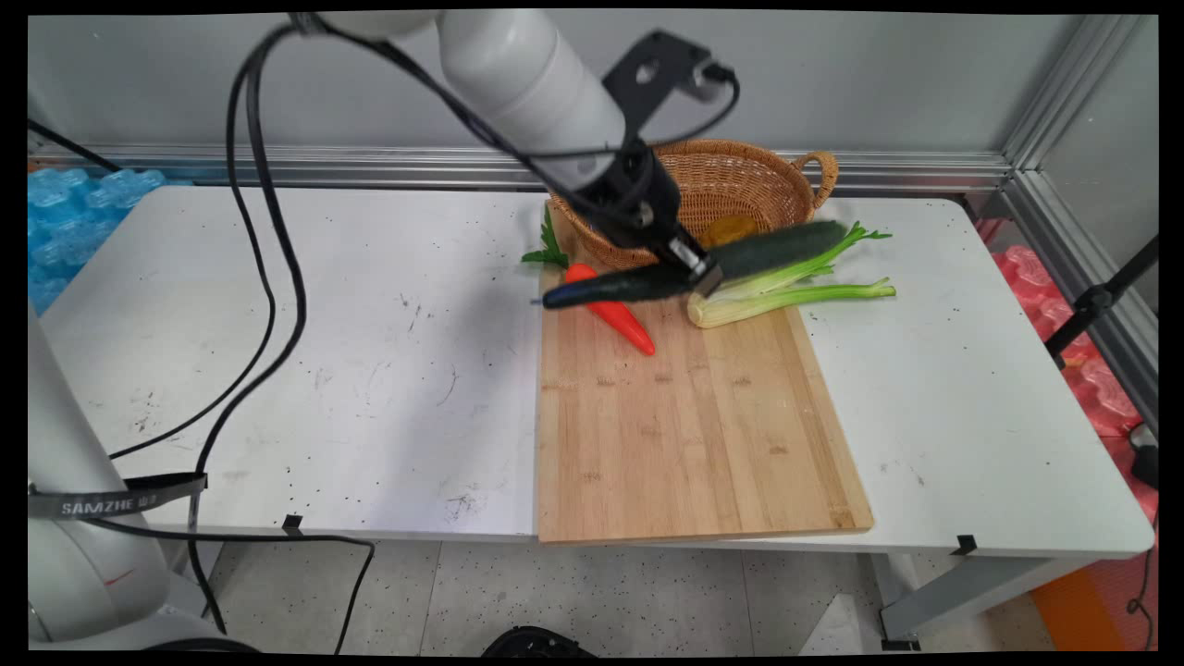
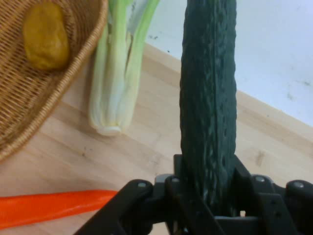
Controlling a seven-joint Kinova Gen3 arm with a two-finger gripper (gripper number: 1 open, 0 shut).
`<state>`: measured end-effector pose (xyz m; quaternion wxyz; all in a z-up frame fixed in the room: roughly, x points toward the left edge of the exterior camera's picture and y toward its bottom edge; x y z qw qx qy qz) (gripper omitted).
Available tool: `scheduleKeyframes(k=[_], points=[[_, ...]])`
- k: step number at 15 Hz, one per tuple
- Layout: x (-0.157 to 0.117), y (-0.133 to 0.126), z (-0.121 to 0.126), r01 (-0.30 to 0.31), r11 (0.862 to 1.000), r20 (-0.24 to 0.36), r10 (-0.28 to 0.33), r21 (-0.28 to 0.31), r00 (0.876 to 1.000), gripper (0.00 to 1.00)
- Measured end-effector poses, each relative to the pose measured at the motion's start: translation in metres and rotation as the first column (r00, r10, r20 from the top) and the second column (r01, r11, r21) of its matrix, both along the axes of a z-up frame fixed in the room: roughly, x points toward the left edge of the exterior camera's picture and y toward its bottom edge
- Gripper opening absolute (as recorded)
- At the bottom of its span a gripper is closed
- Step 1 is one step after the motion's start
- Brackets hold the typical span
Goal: Place the picked object on the cutting board
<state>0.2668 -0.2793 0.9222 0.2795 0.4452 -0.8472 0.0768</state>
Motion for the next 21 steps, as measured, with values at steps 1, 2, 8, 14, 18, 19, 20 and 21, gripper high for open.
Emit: scheduleKeyframes(k=[1,2,8,14,18,19,20,21], points=[[-0.004,0.003,-0.008,0.001,1.000,0.003,-0.001,0.005,1.000,0.00],[-0.007,0.006,-0.016,0.002,1.000,0.007,-0.002,0.011,1.000,0.00],[-0.019,0.017,-0.061,0.022,0.998,0.040,-0.024,0.050,0.999,0.00],[-0.023,0.021,-0.095,0.031,0.996,0.067,-0.036,0.085,0.997,0.00],[-0.025,0.023,-0.112,0.031,0.994,0.081,-0.040,0.105,0.996,0.00],[-0.025,0.023,-0.117,0.031,0.994,0.085,-0.040,0.110,0.996,0.00],[-0.026,0.023,-0.121,0.030,0.993,0.089,-0.040,0.113,0.995,0.00],[-0.026,0.023,-0.125,0.029,0.993,0.093,-0.040,0.117,0.995,0.00]])
